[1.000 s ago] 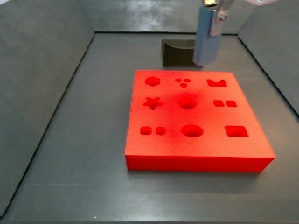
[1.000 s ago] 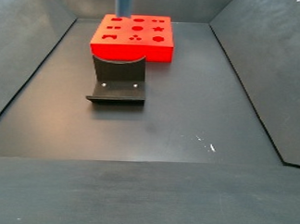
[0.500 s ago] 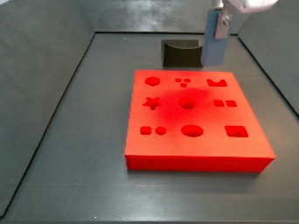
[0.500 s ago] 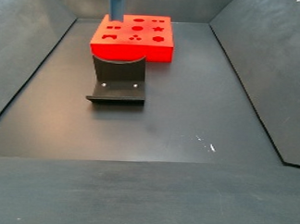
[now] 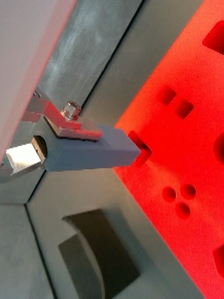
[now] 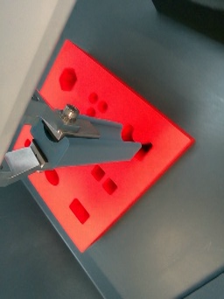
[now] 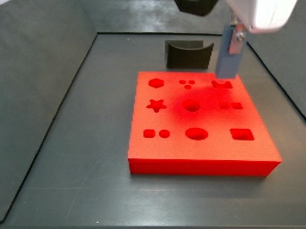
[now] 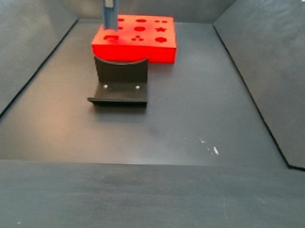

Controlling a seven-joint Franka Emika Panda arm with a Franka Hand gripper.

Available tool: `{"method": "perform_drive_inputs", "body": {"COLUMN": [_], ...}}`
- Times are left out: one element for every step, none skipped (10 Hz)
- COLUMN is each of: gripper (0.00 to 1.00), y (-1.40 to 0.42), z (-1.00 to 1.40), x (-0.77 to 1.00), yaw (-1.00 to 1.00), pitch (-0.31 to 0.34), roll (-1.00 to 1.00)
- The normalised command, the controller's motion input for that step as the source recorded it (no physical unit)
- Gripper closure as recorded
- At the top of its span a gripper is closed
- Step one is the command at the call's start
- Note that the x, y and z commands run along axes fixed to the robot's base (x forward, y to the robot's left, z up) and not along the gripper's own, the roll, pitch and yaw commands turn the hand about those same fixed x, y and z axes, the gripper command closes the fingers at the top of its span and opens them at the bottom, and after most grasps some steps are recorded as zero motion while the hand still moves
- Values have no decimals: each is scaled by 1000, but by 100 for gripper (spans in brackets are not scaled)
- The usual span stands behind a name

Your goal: Insert the arch object.

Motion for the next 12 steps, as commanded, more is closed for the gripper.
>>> {"method": "perform_drive_inputs", "body": {"gripper": [100,100,100,100,100,100,100,100,100,100,100,100], "y": [-69,0,-6,0,0,0,0,20,37,20,0,-3], "z": [-189,-117,-117,-154,-94,-123,-126,0,0,20,0,-134], "x": [551,443,446,134,11,3,0,-111,-280,-291,-43,223], "yaw": [-240,-220,-94,0,0,0,0,0,0,0,0,83], "pitch": [269,270,209,156,146,107,104,130,143,140,120,60], "roll": [64,77,43,89,83,61,100,109,147,150,74,11]}}
